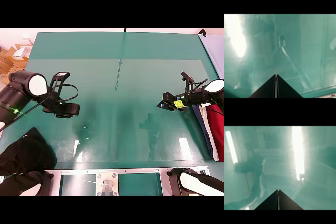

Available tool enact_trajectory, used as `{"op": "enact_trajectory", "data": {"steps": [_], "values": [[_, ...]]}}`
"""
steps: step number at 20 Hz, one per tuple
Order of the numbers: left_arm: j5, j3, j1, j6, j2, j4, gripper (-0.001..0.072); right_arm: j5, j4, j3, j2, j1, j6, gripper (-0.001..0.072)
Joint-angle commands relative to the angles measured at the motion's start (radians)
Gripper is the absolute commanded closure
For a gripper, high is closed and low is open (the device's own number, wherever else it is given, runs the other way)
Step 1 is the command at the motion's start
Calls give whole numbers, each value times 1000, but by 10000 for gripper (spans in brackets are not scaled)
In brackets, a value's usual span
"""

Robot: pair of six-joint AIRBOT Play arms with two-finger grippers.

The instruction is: Fold the shirts.

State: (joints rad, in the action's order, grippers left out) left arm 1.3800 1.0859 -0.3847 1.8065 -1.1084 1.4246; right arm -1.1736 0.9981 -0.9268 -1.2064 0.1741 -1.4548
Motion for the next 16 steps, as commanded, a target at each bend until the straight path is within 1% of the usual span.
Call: {"op": "enact_trajectory", "data": {"steps": [1,3,5,8,9,10,12,14,16], "values": [[-1,0,0,-1,1,1,687,0,0,1,1,-1,0,691],[3,0,0,-1,1,12,687,0,0,1,1,-1,0,691],[49,0,0,0,1,74,687,0,0,1,1,-1,0,691],[171,-7,0,56,1,295,683,0,0,1,1,-1,0,691],[193,-26,0,63,3,382,402,0,0,1,1,-1,0,691],[200,-60,0,83,5,469,-13,0,0,1,1,-1,0,691],[204,-155,3,105,5,618,-5,0,0,1,1,-1,0,691],[198,-250,53,108,5,628,-5,0,0,1,1,-1,0,691],[252,-336,132,115,5,616,-5,0,0,1,1,-1,0,691]]}}
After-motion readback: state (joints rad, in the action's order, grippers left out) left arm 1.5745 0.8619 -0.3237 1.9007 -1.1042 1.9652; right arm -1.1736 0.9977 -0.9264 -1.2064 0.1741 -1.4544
